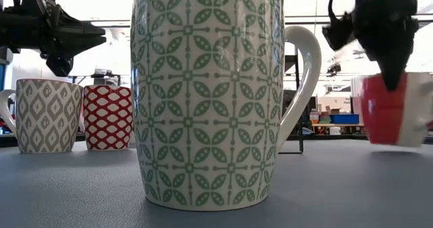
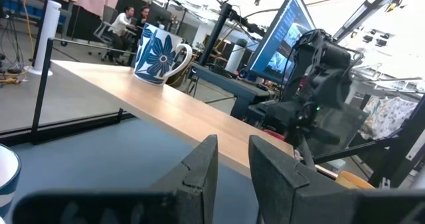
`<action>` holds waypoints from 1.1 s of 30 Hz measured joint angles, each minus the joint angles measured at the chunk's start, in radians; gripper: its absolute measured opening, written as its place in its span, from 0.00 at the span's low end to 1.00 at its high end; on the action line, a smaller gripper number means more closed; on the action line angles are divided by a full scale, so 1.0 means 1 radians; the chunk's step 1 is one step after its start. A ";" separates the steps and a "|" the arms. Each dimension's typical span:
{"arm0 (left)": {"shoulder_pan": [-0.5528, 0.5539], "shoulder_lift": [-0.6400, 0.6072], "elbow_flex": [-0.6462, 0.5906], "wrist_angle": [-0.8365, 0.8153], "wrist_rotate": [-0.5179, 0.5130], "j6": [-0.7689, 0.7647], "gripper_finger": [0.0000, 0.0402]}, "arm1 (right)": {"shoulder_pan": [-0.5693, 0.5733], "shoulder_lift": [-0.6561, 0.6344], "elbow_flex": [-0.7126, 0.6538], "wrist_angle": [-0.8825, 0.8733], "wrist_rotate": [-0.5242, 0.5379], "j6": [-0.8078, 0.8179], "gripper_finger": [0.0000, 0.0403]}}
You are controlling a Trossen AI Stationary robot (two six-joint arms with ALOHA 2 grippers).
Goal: Place coffee mugs
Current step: Put the orange mug on the shelf
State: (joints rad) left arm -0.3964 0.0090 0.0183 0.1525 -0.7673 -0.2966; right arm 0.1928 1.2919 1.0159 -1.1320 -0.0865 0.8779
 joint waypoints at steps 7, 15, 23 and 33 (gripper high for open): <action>0.000 0.000 0.000 0.000 0.000 0.000 0.17 | -0.026 0.002 0.178 -0.102 0.056 -0.080 0.03; 0.000 0.000 0.000 0.000 0.000 0.000 0.17 | -0.094 0.002 0.377 -0.208 0.159 -0.193 0.03; 0.000 0.000 0.000 0.001 0.000 0.000 0.17 | -0.160 0.017 0.513 -0.222 0.219 -0.311 0.03; 0.000 0.000 0.000 0.001 0.000 0.000 0.17 | -0.185 0.202 0.762 -0.243 0.252 -0.543 0.03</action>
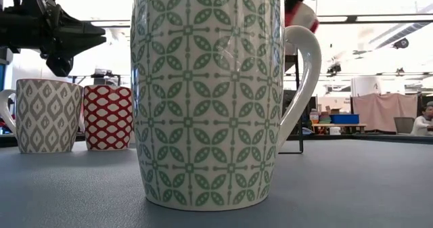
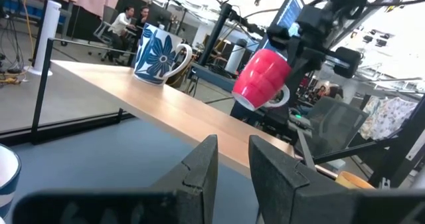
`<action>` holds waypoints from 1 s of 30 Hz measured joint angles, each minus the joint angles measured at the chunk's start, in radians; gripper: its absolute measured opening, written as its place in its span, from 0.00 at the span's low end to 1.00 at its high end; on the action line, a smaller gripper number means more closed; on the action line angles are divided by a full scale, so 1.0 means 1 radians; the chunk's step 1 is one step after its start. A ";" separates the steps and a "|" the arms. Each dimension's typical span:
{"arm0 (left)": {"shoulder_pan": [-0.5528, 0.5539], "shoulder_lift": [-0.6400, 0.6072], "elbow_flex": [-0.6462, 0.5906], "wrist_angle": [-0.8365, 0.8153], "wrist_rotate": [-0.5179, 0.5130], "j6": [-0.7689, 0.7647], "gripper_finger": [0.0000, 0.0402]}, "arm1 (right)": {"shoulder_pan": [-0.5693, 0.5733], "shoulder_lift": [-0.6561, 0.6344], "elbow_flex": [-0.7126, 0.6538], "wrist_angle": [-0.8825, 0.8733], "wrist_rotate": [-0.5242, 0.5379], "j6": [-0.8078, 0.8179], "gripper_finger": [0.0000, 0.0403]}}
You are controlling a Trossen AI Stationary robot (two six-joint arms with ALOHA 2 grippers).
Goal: Place coffee mugs
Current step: Put the orange mug on the shelf
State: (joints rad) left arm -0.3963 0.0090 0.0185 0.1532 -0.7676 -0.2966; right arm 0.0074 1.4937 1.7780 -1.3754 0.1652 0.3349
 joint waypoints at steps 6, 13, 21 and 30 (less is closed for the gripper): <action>0.000 0.000 0.000 0.000 0.000 0.000 0.17 | -0.057 0.137 0.175 -0.141 0.021 -0.077 0.03; 0.000 0.000 0.000 0.000 0.000 0.000 0.17 | -0.112 0.228 0.287 -0.155 0.017 -0.175 0.03; 0.000 0.000 0.000 0.000 0.000 0.000 0.17 | -0.158 0.300 0.333 -0.161 0.016 -0.234 0.03; 0.000 0.000 0.000 0.000 0.000 0.000 0.17 | -0.177 0.354 0.344 -0.164 0.015 -0.284 0.03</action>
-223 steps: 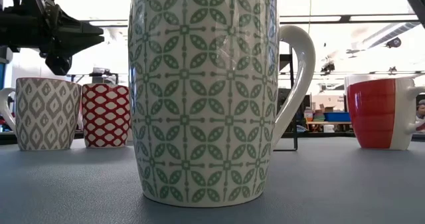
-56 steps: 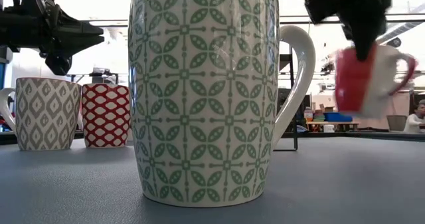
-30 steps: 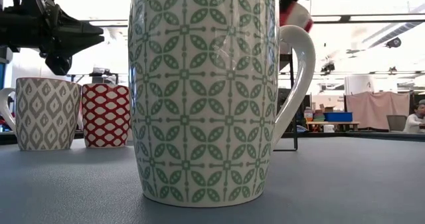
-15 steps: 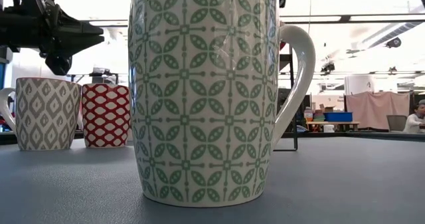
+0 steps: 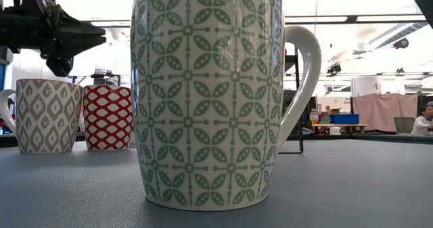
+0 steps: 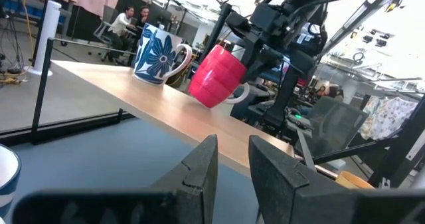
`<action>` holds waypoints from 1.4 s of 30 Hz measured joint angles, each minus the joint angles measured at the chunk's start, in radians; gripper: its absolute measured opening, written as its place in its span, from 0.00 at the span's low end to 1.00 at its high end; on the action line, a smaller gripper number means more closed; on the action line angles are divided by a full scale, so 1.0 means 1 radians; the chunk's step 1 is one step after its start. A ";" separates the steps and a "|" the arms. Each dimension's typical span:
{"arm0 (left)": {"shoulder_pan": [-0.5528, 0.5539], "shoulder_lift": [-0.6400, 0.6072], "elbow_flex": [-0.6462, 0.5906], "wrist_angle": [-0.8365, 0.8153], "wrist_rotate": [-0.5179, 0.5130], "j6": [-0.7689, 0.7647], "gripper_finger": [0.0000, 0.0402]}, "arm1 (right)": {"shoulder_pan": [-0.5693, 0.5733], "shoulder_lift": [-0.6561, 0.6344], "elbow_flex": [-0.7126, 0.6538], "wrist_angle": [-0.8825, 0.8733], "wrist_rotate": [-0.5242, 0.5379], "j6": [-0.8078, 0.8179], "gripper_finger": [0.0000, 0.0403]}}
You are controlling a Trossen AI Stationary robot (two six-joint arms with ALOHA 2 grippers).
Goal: Place coffee mugs
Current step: Put the orange mug on the shelf
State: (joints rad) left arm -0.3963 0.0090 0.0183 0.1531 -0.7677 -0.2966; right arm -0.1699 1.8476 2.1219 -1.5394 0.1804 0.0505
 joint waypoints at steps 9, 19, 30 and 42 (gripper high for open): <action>0.000 0.000 0.000 0.000 0.000 0.000 0.17 | -0.008 -0.003 0.007 0.005 -0.005 -0.023 0.03; 0.000 0.000 0.000 0.000 0.000 0.000 0.17 | -0.008 -0.007 0.023 0.012 -0.002 -0.036 0.15; 0.000 0.000 0.000 0.000 0.000 0.000 0.17 | -0.007 -0.015 0.080 0.007 0.004 -0.011 0.20; 0.000 0.000 0.000 0.000 0.000 0.000 0.17 | 0.031 -0.034 0.111 0.076 -0.119 0.063 0.17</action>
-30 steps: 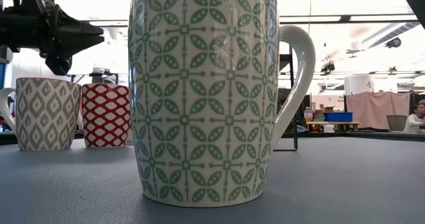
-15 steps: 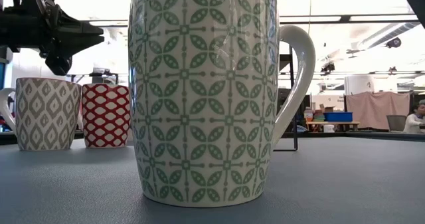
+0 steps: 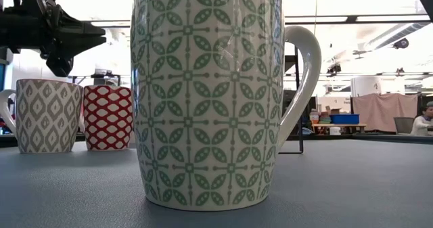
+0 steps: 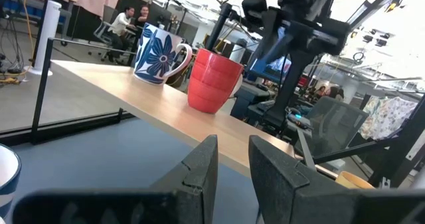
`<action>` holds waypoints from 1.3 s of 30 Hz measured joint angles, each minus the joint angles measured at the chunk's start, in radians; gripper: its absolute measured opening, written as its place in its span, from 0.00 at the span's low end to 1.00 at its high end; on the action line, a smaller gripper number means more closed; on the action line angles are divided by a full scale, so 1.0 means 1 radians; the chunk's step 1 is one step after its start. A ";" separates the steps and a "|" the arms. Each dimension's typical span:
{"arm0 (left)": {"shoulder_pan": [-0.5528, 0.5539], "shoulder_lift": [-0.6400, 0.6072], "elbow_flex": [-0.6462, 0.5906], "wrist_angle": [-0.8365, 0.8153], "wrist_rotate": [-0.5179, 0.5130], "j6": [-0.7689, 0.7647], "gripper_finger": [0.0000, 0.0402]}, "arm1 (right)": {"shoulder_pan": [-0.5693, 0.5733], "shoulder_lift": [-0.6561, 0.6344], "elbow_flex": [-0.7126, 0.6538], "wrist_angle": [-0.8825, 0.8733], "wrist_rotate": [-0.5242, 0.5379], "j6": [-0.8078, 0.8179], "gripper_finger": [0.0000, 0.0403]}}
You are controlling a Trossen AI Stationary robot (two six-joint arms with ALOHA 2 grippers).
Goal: Place coffee mugs
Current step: Put the orange mug on the shelf, then put the yellow mug on the shelf
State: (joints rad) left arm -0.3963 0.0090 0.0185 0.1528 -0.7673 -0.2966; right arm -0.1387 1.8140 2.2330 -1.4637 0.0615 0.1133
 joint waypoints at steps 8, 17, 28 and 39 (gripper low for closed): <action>0.000 0.000 0.000 0.000 0.000 0.000 0.17 | -0.023 0.050 -0.015 0.002 0.002 -0.010 0.17; 0.000 0.000 0.000 0.000 0.000 0.000 0.17 | -0.067 0.059 -0.025 -0.007 0.018 -0.020 0.17; 0.000 0.000 0.000 0.000 0.000 0.000 0.17 | -0.091 0.059 -0.025 0.000 0.018 -0.033 0.17; 0.000 0.000 0.000 0.000 0.000 0.000 0.17 | -0.050 0.008 -0.013 -0.045 -0.044 0.074 0.16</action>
State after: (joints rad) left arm -0.3962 0.0090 0.0182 0.1529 -0.7677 -0.2966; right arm -0.1890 1.8222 2.2196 -1.5088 0.0173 0.1878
